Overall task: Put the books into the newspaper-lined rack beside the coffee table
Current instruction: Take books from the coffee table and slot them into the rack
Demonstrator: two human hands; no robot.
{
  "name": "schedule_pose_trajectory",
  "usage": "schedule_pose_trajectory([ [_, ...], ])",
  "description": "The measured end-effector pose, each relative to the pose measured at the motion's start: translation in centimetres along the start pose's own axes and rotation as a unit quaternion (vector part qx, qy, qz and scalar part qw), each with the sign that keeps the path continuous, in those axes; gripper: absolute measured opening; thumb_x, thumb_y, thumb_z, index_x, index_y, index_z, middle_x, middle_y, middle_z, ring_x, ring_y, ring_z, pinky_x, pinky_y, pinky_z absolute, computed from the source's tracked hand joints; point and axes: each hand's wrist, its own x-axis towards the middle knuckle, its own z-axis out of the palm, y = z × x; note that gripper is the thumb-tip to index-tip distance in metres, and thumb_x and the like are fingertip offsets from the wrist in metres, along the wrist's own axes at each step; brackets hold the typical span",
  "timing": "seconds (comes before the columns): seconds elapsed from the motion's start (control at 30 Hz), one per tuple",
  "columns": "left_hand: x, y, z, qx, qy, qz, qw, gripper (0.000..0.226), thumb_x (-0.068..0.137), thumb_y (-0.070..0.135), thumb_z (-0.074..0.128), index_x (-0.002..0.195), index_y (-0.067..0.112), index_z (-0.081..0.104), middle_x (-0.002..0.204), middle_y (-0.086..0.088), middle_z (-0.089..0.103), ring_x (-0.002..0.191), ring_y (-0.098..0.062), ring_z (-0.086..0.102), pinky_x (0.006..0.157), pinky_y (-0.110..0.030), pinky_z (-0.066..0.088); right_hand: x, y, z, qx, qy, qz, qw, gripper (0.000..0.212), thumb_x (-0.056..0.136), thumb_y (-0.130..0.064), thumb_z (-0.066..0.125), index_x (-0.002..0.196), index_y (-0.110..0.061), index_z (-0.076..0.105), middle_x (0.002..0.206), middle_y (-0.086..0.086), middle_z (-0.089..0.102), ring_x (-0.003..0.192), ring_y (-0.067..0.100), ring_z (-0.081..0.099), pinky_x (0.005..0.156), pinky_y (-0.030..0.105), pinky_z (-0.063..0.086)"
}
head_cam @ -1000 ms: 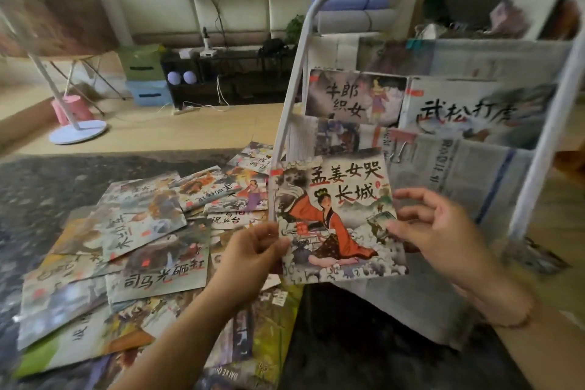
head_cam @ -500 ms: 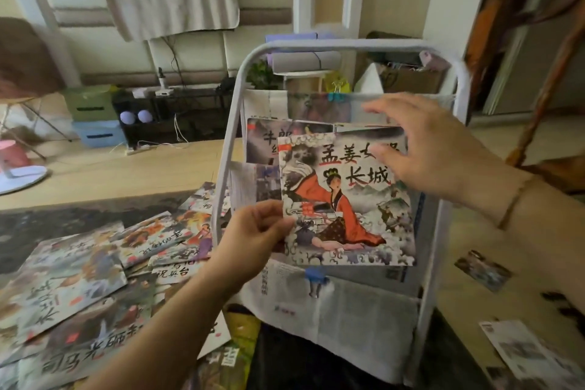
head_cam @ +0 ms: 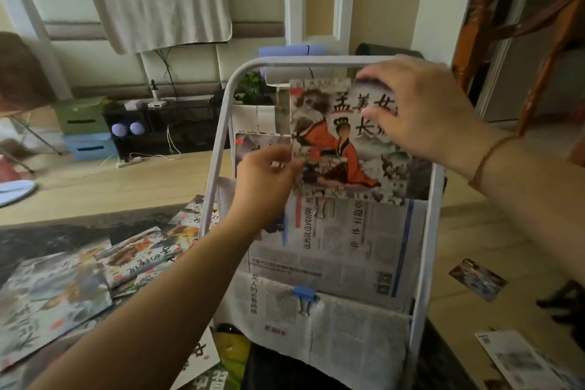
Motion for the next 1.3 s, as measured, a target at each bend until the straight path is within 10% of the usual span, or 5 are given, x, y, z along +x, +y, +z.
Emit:
schedule_pose_trajectory([
  [0.47,2.3,-1.1,3.8,0.312,-0.055,0.04,0.948,0.034,0.096,0.038,0.057,0.071,0.021,0.073,0.061,0.007,0.065,0.052,-0.009,0.059,0.059,-0.032,0.057,-3.6,2.7,3.4,-0.205,-0.033,-0.019,0.978,0.04,0.083,-0.041,0.068,0.115,-0.02,0.063,0.111,0.004,0.064,0.103,0.029,0.055,0.095,0.048,0.036],
  [0.7,2.0,-0.9,4.2,0.341,-0.092,0.002,0.936,0.047,0.1,0.044,0.043,0.065,0.019,0.063,0.059,0.004,0.06,0.061,-0.016,0.059,0.095,-0.053,0.047,-5.0,1.4,5.1,-0.258,-0.069,0.012,0.964,0.04,0.081,-0.038,0.069,0.115,-0.017,0.062,0.114,0.006,0.062,0.11,0.031,0.055,0.11,0.055,0.025],
  [1.03,-5.5,-5.6,-5.0,0.258,0.021,0.187,0.948,0.027,0.095,0.029,0.057,0.118,0.016,0.064,0.122,0.0,0.062,0.115,-0.015,0.054,0.098,-0.029,0.045,-10.1,-7.0,6.7,0.027,0.107,-0.09,0.99,0.029,0.084,-0.022,0.064,0.104,-0.001,0.068,0.104,0.019,0.063,0.097,0.039,0.056,0.089,0.051,0.042],
  [1.17,-14.1,-13.7,-11.8,0.344,-0.051,-0.038,0.937,0.04,0.095,0.041,0.056,0.132,0.026,0.055,0.14,0.006,0.052,0.131,-0.015,0.044,0.111,-0.039,0.038,-15.7,-16.1,13.5,0.243,-0.083,-0.033,0.966,0.029,0.086,-0.033,0.061,0.106,-0.015,0.07,0.103,0.003,0.068,0.093,0.021,0.064,0.083,0.029,0.051],
  [1.3,-22.2,-19.3,-15.1,0.481,-0.272,-0.21,0.807,0.082,0.09,0.068,0.042,0.157,0.032,0.01,0.164,0.01,0.0,0.152,-0.018,-0.003,0.123,-0.046,0.002,-19.0,-22.7,21.1,0.381,-0.388,0.247,0.802,0.046,0.082,-0.03,0.074,0.125,-0.017,0.063,0.115,-0.003,0.066,0.095,0.008,0.062,0.082,0.018,0.048],
])
